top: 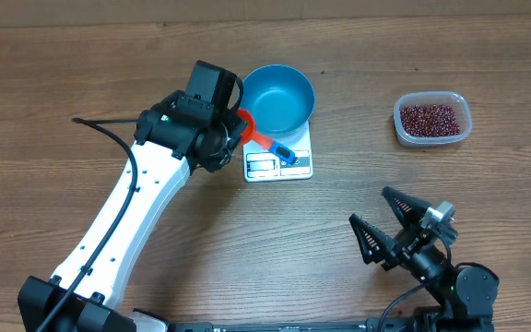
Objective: Scoop item into bowl and weigh 150g on scale
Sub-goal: 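Carry the red scoop with the left gripper toward the scale, then grasp the scoop's blue handle with the right gripper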
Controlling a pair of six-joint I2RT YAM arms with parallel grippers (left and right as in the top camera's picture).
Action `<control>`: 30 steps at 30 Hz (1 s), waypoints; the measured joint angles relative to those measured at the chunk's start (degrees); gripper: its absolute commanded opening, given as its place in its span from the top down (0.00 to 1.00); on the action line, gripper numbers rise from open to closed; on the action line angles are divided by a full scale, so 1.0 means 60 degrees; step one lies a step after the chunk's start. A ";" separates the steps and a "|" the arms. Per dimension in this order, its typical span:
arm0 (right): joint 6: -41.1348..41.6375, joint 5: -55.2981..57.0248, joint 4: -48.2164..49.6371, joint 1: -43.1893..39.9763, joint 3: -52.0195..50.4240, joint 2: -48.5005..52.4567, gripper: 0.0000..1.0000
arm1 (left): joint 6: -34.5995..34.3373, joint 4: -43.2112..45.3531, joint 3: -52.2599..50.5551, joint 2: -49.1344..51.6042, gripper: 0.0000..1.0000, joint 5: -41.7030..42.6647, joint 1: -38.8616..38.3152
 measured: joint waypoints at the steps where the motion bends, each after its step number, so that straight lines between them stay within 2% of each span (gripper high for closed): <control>1: 0.0127 -0.0091 -0.0025 0.0000 0.0164 0.0211 0.00 | 0.0069 0.0131 0.0000 0.0000 0.95 0.0051 0.0000; 7: 0.0561 -0.0940 -0.0033 0.0000 0.2215 0.2681 0.00 | 0.0892 0.0856 -0.0004 0.0000 0.96 0.0521 -0.0022; 14: 0.0678 -0.2918 -0.0448 0.0000 0.5158 0.6830 0.00 | 0.1279 0.0994 -0.0004 0.0000 0.96 0.0787 -0.0200; 18: 0.0714 -0.4011 -0.0080 0.0000 0.6273 0.8670 0.00 | 0.0681 0.0973 -0.0004 0.0000 0.96 0.0845 -0.0204; 23: 0.1410 -0.4696 0.0925 0.0000 0.6670 1.0174 0.00 | 0.0011 0.0805 -0.0004 0.0000 0.95 0.0845 -0.0204; 25: 0.1898 -0.4779 0.1300 0.0011 0.6670 1.0765 0.09 | -0.0117 0.0528 -0.0007 0.0000 0.96 0.0845 -0.0204; 30: 0.2805 -0.4597 0.1472 0.0404 0.6670 1.2036 0.13 | -0.0743 -0.0047 -0.0015 0.0000 0.96 0.0765 -0.0204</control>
